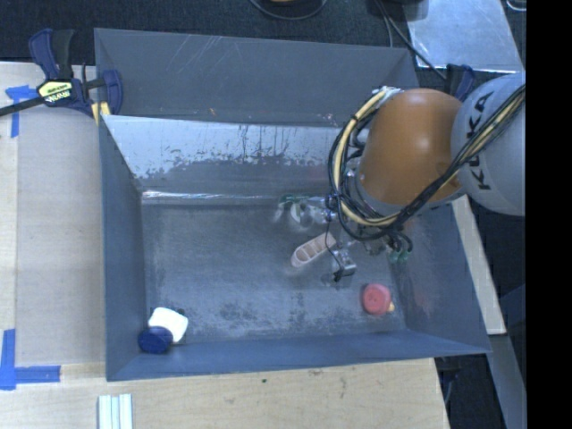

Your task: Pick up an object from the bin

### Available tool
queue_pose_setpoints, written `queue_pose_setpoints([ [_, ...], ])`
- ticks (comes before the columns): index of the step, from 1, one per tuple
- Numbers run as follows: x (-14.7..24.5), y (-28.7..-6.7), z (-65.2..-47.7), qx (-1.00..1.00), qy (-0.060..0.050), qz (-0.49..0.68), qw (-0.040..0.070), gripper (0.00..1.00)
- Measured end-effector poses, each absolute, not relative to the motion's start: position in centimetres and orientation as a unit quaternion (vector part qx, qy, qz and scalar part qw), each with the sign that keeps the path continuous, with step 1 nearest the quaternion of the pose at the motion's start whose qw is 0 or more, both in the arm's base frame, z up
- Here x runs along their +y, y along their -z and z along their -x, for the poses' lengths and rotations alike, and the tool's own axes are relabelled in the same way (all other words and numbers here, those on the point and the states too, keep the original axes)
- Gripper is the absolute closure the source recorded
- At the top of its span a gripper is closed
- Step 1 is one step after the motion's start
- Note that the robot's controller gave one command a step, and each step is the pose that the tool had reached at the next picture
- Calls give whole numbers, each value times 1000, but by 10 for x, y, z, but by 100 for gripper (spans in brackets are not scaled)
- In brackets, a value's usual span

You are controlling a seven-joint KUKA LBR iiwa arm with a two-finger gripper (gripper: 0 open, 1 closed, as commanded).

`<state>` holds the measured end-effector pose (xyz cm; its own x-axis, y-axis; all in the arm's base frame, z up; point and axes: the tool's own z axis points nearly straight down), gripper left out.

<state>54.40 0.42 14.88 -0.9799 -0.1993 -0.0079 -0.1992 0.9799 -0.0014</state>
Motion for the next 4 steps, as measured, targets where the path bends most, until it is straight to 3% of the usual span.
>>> queue_pose_setpoints([
  [1,-9,-71,-564,1000,0,-25,0,100],
  [2,-9,-71,-564,1000,0,-25,0,100],
  [3,-15,-119,-566,1000,0,-8,4,100],
  [4,-24,-119,-558,1000,0,-20,0,100],
])
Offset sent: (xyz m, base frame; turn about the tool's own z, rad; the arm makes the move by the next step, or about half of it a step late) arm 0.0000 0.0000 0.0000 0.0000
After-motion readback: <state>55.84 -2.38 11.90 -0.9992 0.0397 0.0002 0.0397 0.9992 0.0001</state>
